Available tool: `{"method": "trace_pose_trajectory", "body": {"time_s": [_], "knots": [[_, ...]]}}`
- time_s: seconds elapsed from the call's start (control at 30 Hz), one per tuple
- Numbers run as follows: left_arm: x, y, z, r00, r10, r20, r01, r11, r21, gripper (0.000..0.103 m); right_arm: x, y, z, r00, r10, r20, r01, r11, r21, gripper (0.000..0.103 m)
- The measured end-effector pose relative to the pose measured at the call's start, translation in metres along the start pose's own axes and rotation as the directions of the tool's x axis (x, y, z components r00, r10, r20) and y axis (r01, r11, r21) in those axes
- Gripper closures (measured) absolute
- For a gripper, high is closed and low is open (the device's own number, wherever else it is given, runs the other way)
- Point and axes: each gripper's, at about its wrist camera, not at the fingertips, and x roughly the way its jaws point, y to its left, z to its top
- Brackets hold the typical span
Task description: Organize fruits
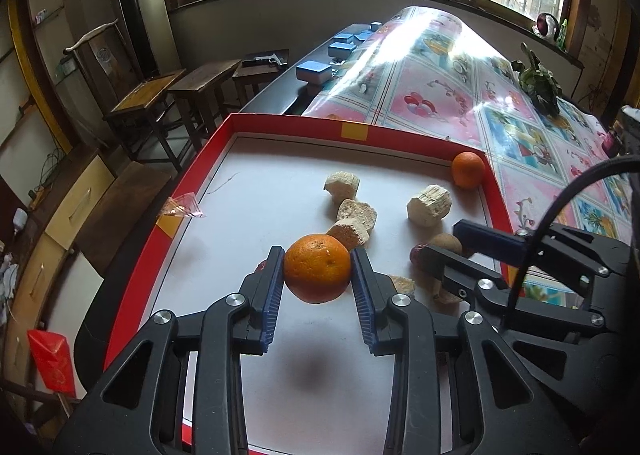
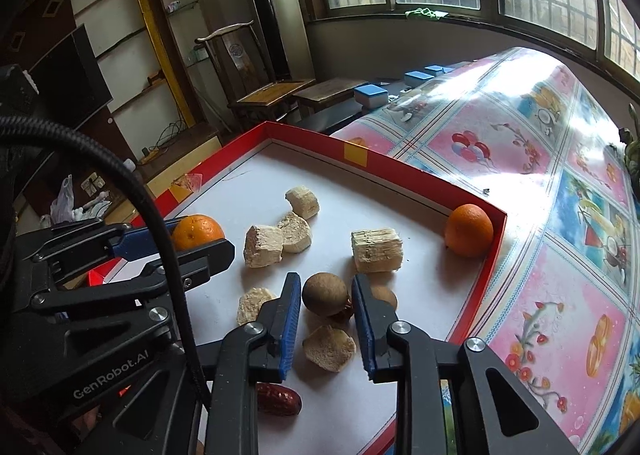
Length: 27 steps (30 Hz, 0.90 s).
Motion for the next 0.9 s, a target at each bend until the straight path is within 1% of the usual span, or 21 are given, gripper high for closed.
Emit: {"method": "trace_pose_trajectory", "body": {"time_s": [0.07,0.13,0.23,0.33,0.4,0.47,0.5,0.57,0.73,0.83,0.9], "knots": [[0.000,0.000,-0.001,1.000,0.008,0.001,-0.008,1.000,-0.001,0.068,-0.005,0.000,0.000,1.000,-0.002,0.014,0.002,1.000,0.007,0.069],[-0.002,0.000,-0.001,1.000,0.010,0.016,-0.010,1.000,-0.008,0.054,-0.011,-0.001,0.000,1.000,-0.014,0.023,0.014,1.000,0.007,0.068],[-0.009,0.001,-0.001,0.999,0.009,0.053,-0.008,1.000,-0.015,0.041,-0.021,-0.002,-0.002,0.998,-0.033,0.044,0.033,0.999,0.013,0.068],[-0.015,-0.003,-0.001,0.996,-0.001,0.084,0.002,1.000,-0.016,0.041,-0.033,-0.006,-0.007,0.997,-0.046,0.069,0.044,0.998,0.034,0.066],[-0.019,-0.008,-0.003,0.995,0.023,0.093,-0.023,1.000,-0.003,0.041,-0.041,-0.005,-0.012,0.993,-0.074,0.089,0.070,0.997,0.039,0.061],[-0.021,-0.012,-0.007,0.995,0.001,0.101,-0.001,1.000,-0.001,0.041,-0.050,-0.004,-0.019,0.989,-0.101,0.110,0.097,0.994,0.039,0.055],[-0.022,-0.014,-0.008,0.995,-0.017,0.096,0.018,1.000,-0.004,0.041,-0.055,-0.004,-0.022,0.985,-0.119,0.125,0.115,0.993,0.042,0.054],[-0.024,-0.015,-0.010,0.995,-0.033,0.093,0.035,0.999,-0.019,0.041,-0.065,-0.004,-0.029,0.979,-0.140,0.152,0.133,0.990,0.051,0.053],[-0.035,-0.021,-0.014,0.991,-0.020,0.130,0.024,0.999,-0.027,0.041,-0.080,-0.009,-0.042,0.973,-0.171,0.155,0.160,0.984,0.081,0.052],[-0.041,-0.026,-0.015,0.990,-0.016,0.143,0.019,1.000,-0.018,0.041,-0.085,-0.010,-0.051,0.972,-0.181,0.148,0.169,0.982,0.089,0.052],[-0.043,-0.031,-0.017,0.990,-0.029,0.140,0.029,1.000,0.003,0.041,-0.088,-0.010,-0.056,0.970,-0.188,0.150,0.175,0.980,0.096,0.052]]}}
